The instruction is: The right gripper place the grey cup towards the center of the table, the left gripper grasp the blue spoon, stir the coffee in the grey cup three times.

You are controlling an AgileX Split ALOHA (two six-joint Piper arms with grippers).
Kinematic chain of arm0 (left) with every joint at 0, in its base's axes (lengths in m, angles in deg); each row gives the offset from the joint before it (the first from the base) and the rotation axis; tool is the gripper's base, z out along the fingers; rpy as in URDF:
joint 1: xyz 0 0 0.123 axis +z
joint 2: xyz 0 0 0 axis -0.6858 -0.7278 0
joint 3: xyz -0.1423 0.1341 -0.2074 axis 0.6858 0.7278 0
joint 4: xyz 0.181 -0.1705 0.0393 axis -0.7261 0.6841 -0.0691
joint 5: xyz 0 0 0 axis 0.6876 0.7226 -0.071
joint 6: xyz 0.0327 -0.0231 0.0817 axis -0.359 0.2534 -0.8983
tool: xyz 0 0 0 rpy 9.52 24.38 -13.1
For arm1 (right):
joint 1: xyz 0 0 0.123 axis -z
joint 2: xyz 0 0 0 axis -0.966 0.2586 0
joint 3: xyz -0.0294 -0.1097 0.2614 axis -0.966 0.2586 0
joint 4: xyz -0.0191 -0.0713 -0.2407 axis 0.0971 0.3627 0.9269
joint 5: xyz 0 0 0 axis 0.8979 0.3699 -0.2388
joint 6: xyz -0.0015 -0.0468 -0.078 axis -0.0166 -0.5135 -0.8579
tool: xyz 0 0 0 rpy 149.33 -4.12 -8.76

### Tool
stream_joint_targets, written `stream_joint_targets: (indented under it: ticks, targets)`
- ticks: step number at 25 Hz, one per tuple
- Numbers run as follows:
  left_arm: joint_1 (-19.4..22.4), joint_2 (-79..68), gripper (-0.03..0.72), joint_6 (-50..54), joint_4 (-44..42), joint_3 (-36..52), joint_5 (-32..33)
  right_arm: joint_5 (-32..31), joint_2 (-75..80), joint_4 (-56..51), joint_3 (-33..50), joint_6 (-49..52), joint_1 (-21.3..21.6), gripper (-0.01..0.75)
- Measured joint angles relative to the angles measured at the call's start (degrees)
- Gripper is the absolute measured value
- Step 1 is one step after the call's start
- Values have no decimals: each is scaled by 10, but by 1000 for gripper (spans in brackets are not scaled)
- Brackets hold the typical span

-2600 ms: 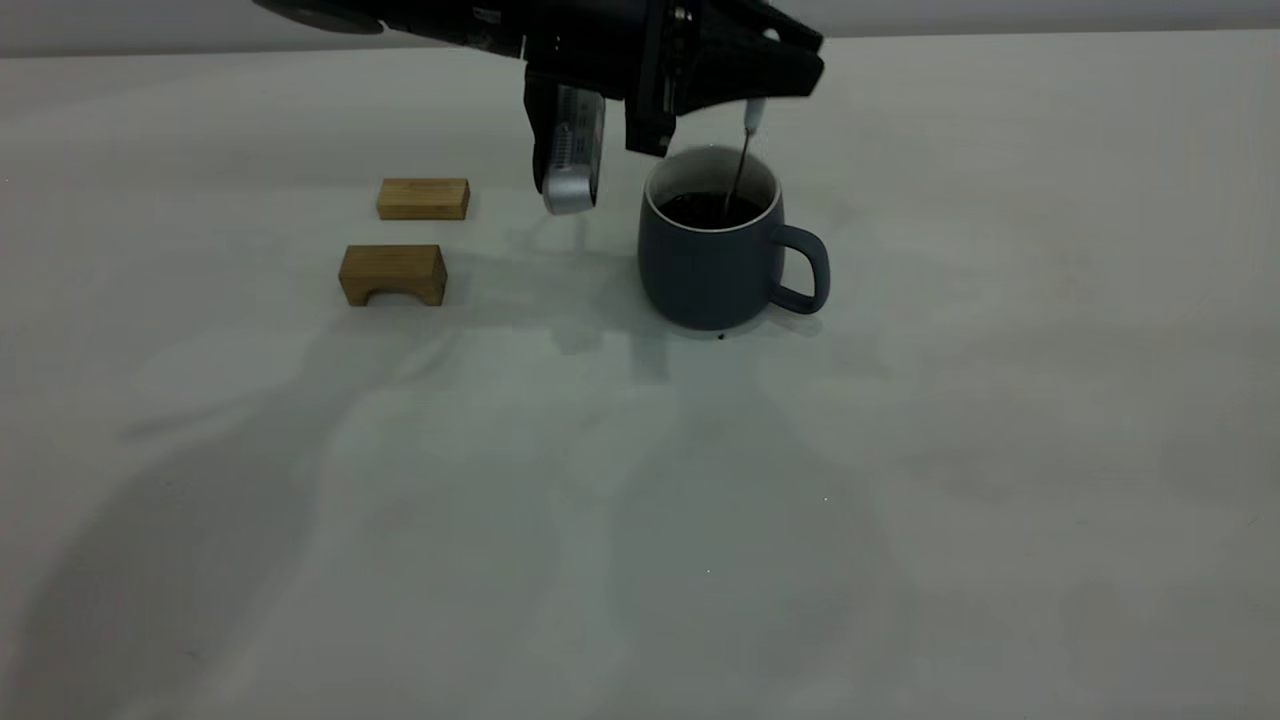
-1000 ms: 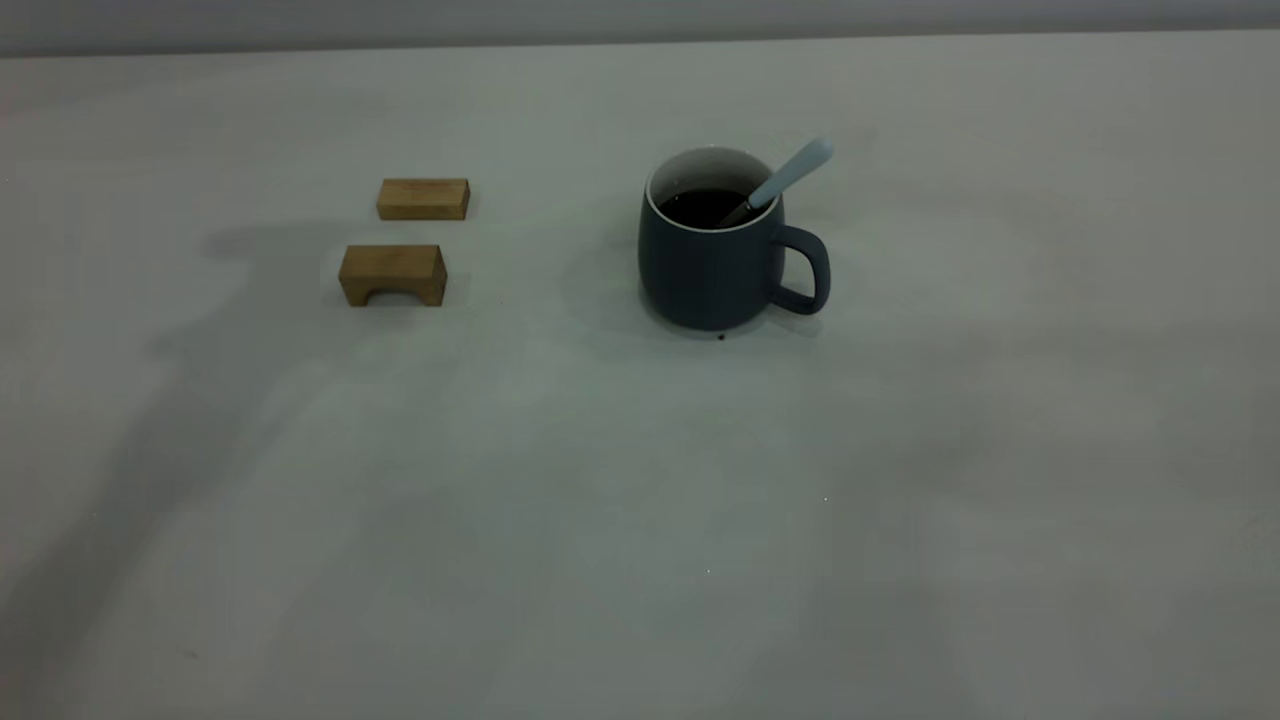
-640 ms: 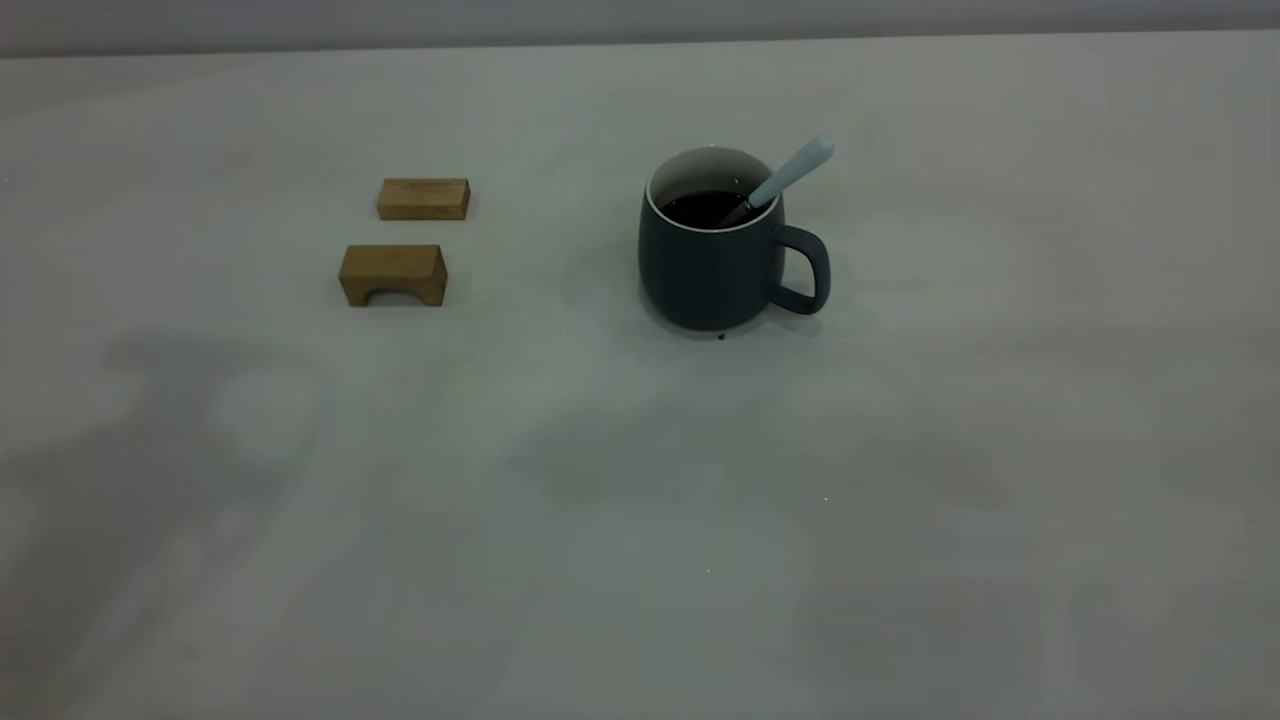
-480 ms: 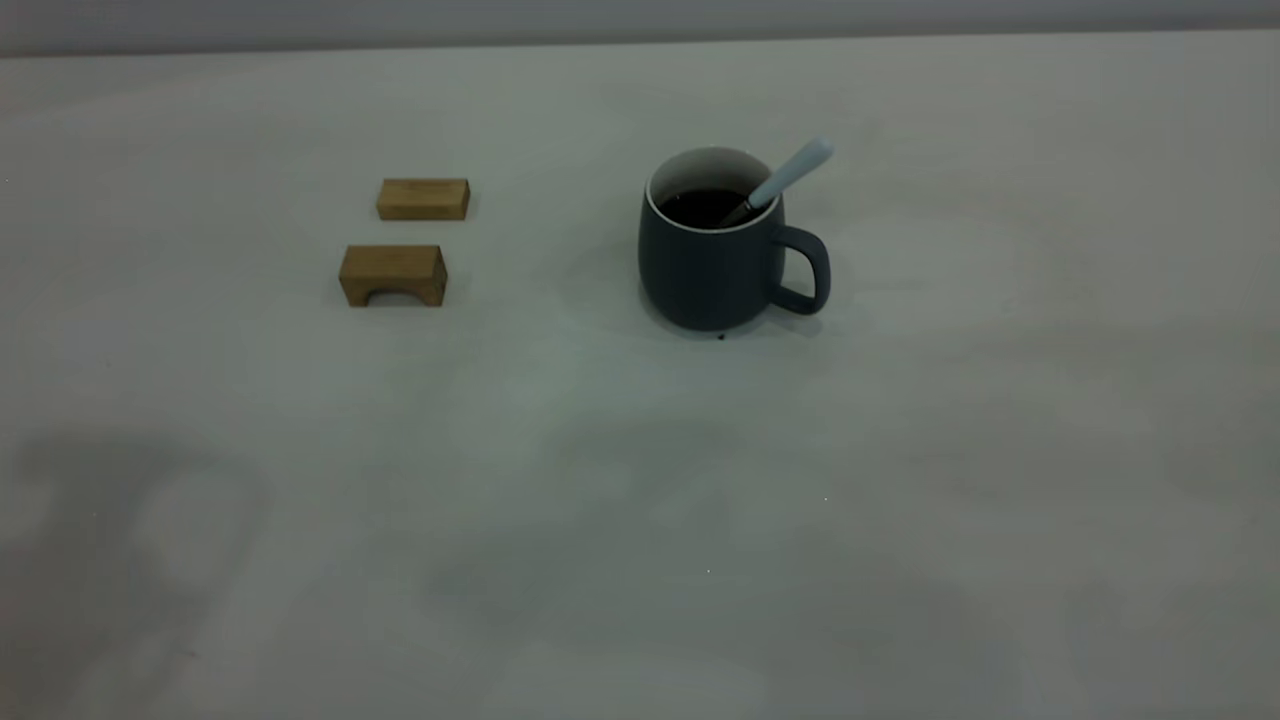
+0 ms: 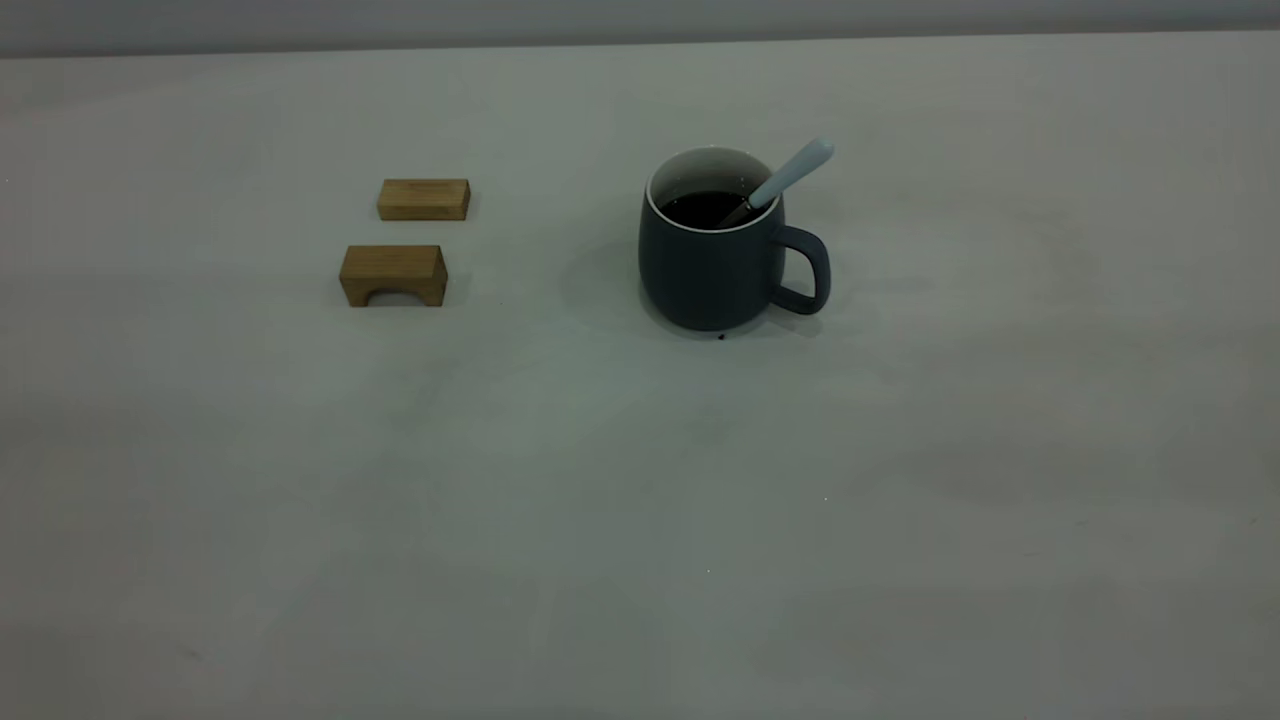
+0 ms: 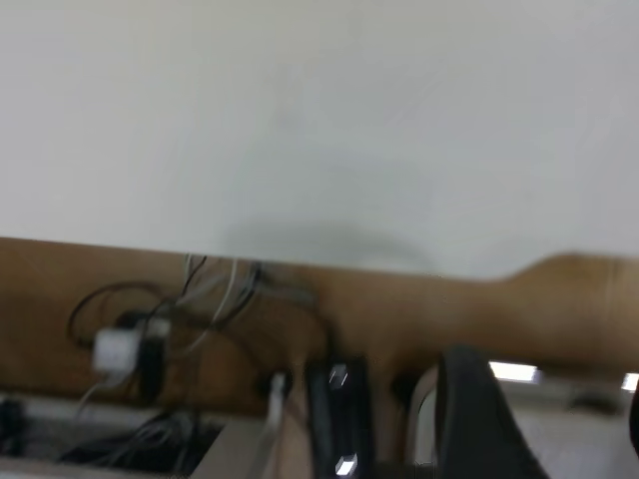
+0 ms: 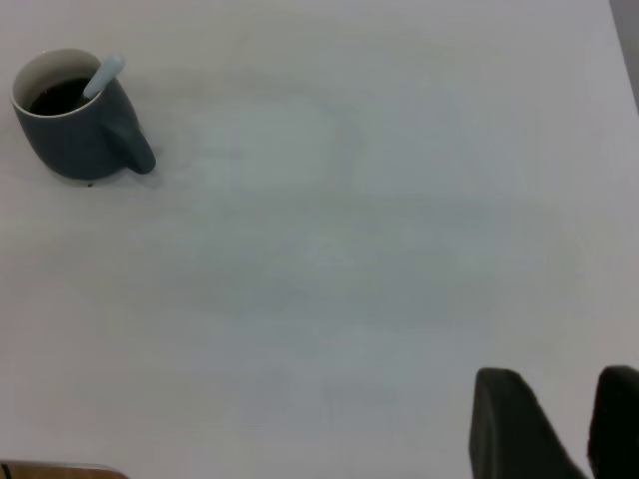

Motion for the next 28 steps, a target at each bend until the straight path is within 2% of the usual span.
stream_joint_targets:
  ticks: [4,10,19,28]
  targets:
    - [58,88,446,-52,27,11,-1,0,0,0,0,0,0,237]
    - [99,204,446,-97,54,15,3,0,0,0,0,0,0,237]
    - [102,298,446,-175,106,21,15,0,0,0,0,0,0,237]
    - [102,299,446,-181,109,21,16,0,0,0,0,0,0,237]
